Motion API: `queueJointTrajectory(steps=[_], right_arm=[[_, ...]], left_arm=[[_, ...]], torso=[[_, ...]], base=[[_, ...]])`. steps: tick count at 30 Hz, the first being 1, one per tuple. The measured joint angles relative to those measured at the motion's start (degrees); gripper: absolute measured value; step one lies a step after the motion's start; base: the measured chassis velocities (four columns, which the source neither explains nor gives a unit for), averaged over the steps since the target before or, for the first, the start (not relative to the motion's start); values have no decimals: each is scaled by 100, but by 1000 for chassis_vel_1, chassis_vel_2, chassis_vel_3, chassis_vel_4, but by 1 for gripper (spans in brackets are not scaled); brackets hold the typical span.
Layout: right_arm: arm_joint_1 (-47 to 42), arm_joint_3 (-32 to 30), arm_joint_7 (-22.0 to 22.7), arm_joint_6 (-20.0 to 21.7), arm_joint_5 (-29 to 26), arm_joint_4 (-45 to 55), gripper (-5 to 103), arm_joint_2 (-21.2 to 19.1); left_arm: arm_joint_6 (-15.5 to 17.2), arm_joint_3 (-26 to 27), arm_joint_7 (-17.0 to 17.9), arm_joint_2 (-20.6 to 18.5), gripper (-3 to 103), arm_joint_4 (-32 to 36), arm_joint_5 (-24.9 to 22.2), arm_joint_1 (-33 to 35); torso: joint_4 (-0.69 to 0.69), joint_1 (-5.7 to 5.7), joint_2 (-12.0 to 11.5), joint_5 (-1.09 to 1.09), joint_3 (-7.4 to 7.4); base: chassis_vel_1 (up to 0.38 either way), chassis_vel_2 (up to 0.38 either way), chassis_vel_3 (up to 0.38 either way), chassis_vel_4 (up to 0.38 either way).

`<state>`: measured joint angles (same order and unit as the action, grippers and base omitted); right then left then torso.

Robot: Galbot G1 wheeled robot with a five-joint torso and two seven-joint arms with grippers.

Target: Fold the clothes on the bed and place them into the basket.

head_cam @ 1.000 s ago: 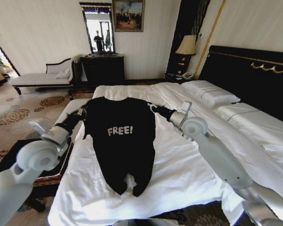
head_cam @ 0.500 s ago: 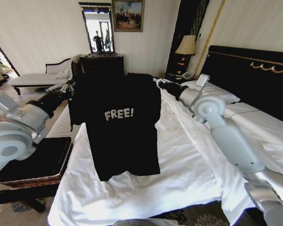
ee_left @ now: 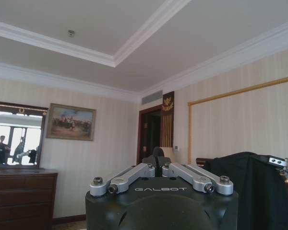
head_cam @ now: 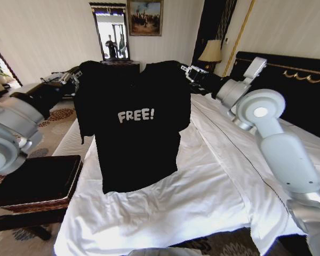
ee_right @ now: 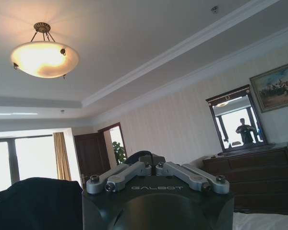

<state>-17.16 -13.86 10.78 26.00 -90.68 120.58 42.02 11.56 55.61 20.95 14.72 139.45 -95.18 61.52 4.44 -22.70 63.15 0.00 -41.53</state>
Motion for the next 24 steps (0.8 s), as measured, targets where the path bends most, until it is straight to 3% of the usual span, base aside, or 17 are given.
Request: queueJointTrajectory(steps=[3, 7, 8, 11, 14, 18, 20, 22, 24], right_arm=[[-496, -470, 47, -4, -261, 448, 0, -333], [-1403, -1555, 147, -91, -924, 1251, 0, -1067], [-1403, -1555, 147, -91, -924, 1251, 0, -1067], [-2054, -2613, 245, -106, -1457, 1756, 0, -1431], [-2189, -2997, 367, -106, -1737, 1960, 0, -1545], [-2330, -3800, 778, -73, -2760, 2330, 0, -1869], [-2358, -3879, 829, -59, -2875, 2335, 0, -1892], [-2430, -4174, 1128, -20, -3379, 2337, 0, -1971], [-2453, -4290, 1276, 14, -3583, 2333, 0, -1992]], left_arm=[[33, 108, 66, 23, 1, 247, -170, 36], [188, 860, 211, -4, 1, 416, -993, 144], [188, 860, 211, -4, 1, 416, -993, 144], [307, 1296, 318, -41, 1, 417, -1639, 211], [388, 1567, 405, 7, 1, 415, -1952, 294], [608, 2204, 812, 154, 1, 406, -2696, 403], [628, 2261, 842, 161, 1, 405, -2761, 415], [761, 2709, 1091, 171, 1, 399, -3427, 445], [789, 2857, 1177, 143, 1, 398, -3678, 443]], torso=[[5, 0, 0, 2, 0], [2, 2, 1, 1, 1], [2, 2, 1, 1, 1], [5, 2, 1, 0, 1], [4, 2, 1, 0, 1], [1, 2, 2, -2, 1], [2, 2, 2, -3, 1], [2, 2, 1, -2, 1], [-1, 2, 2, 0, 1]], base=[[0, 0, 0, 0], [0, 0, 0, 0], [0, 0, 0, 0], [0, 0, 0, 0], [0, 0, 0, 0], [0, 0, 0, 0], [0, 0, 0, 0], [0, 0, 0, 0], [0, 0, 0, 0]])
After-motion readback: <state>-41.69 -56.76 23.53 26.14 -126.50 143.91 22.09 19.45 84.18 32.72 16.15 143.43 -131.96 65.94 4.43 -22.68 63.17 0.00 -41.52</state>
